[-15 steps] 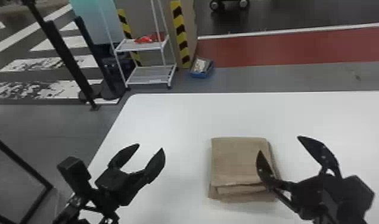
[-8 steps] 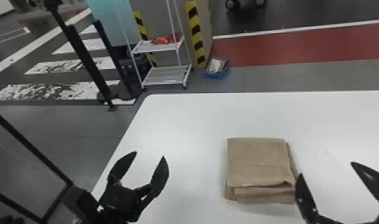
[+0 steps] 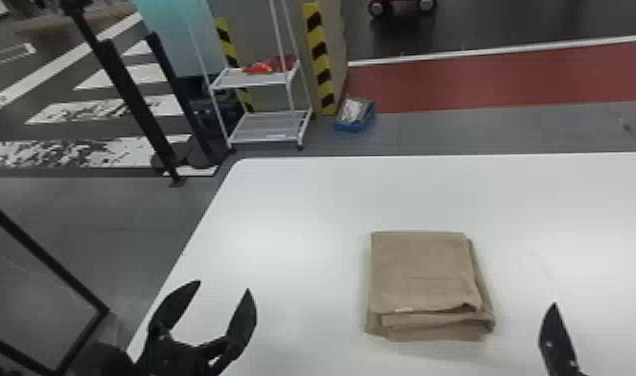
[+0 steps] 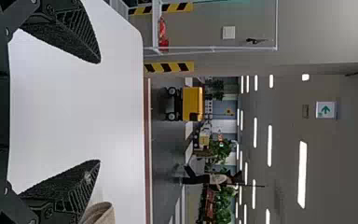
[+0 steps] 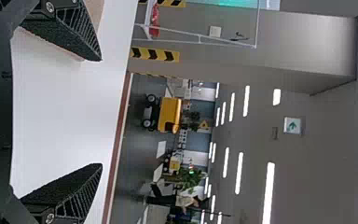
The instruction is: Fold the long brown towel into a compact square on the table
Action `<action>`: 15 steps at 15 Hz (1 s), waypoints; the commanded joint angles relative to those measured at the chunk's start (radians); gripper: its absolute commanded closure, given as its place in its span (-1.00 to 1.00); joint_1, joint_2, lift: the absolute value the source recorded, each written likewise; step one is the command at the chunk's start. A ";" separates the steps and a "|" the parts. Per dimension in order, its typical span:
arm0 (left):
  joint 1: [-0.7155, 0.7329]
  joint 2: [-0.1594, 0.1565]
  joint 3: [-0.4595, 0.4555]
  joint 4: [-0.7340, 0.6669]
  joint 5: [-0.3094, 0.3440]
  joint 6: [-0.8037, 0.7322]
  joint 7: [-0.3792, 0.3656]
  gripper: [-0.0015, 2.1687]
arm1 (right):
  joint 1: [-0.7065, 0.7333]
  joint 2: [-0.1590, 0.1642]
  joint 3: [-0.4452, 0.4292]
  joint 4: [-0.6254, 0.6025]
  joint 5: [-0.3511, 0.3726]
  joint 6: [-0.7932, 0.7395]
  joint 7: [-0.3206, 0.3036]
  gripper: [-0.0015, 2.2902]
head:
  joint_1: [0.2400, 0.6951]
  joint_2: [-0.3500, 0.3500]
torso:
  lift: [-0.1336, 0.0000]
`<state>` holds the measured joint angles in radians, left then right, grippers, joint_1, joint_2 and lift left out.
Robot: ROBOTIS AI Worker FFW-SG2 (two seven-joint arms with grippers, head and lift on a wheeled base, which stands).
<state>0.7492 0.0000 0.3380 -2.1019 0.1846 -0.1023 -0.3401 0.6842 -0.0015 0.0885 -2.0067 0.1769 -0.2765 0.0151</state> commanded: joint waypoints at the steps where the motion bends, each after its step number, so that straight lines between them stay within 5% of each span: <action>1: 0.033 -0.003 -0.010 -0.027 -0.002 0.006 0.001 -0.88 | 0.015 0.002 0.001 -0.040 -0.045 0.113 -0.015 -0.93 | 1.00 0.77 | -0.84; 15: 0.087 -0.003 -0.045 -0.075 -0.022 -0.009 0.009 -0.88 | 0.043 0.002 0.016 -0.075 -0.053 0.153 -0.017 -0.92 | 1.00 0.63 | -0.84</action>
<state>0.8357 0.0000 0.2931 -2.1769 0.1630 -0.1111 -0.3313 0.7314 -0.0015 0.1008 -2.0834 0.1243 -0.1206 -0.0021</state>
